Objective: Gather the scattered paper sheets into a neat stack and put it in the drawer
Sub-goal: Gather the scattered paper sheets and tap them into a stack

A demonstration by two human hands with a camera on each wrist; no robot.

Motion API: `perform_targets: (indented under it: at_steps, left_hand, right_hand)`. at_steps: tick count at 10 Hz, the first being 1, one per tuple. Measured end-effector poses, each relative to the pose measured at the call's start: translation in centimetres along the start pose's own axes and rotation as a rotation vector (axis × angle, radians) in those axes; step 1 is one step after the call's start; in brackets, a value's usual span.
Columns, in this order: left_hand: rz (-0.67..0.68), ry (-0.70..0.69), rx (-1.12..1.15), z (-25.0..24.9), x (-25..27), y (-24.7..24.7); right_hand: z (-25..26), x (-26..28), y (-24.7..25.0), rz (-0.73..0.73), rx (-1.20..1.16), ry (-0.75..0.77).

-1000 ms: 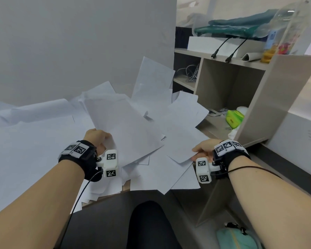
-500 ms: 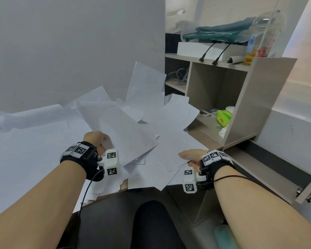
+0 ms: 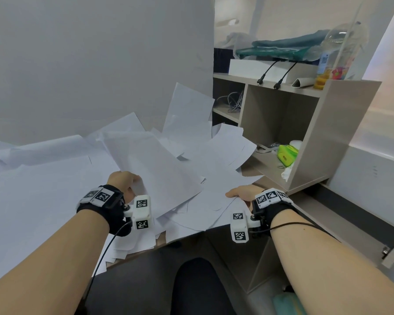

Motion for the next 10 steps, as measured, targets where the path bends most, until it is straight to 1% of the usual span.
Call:
perform_targets:
  at_steps: [1, 2, 3, 4, 5, 6, 7, 8, 9, 10]
  left_hand:
    - [-0.059, -0.015, -0.054, 0.1, -0.7, 0.6]
    - [-0.057, 0.003, -0.086, -0.2, 0.2, 0.8]
    - [-0.056, 0.011, -0.051, -0.3, 0.0, 1.2]
    - [-0.065, 0.014, -0.01, -0.6, 0.6, 1.0]
    - [-0.022, 0.013, -0.016, -0.7, 1.1, 0.6]
    - [0.004, -0.012, 0.051, -0.9, 1.6, 0.0]
    - [0.077, -0.016, 0.031, -1.1, 2.2, -0.7]
    - [0.066, -0.005, 0.034, -1.2, 2.2, -0.8]
    - [0.031, 0.027, -0.008, -1.8, 2.8, -0.8]
    - [0.051, 0.033, -0.008, -1.7, 3.4, -0.5]
  right_hand:
    - [1.6, 0.9, -0.2, -0.087, 0.066, 0.011]
    - [3.3, 2.0, -0.3, -0.201, 0.167, 0.072]
    - [5.8, 3.2, 0.9, -0.287, 0.39, 0.072]
    - [7.8, 5.0, 3.1, -0.4, 0.434, 0.165]
    - [9.4, 7.1, 4.9, -0.654, 0.237, 0.248]
    - [11.1, 8.7, 6.4, -0.701, 0.168, 0.34]
    - [12.7, 10.1, 7.2, -0.741, 0.123, 0.504]
    - [13.9, 11.2, 7.3, -0.743, 0.011, 0.637]
    - [14.8, 11.5, 6.9, -0.722, -0.154, 0.734]
    - [14.9, 10.0, 6.0, -0.662, -0.331, 0.808]
Point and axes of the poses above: each hand's wrist, its own x-axis away from the middle knuckle, its own y-axis out of the back of the hand, z = x × y, the point moved 1 cm from there along -x, towards the middle knuckle, and after that the axes turned 12 degrees about z, right-handed, at the moved point
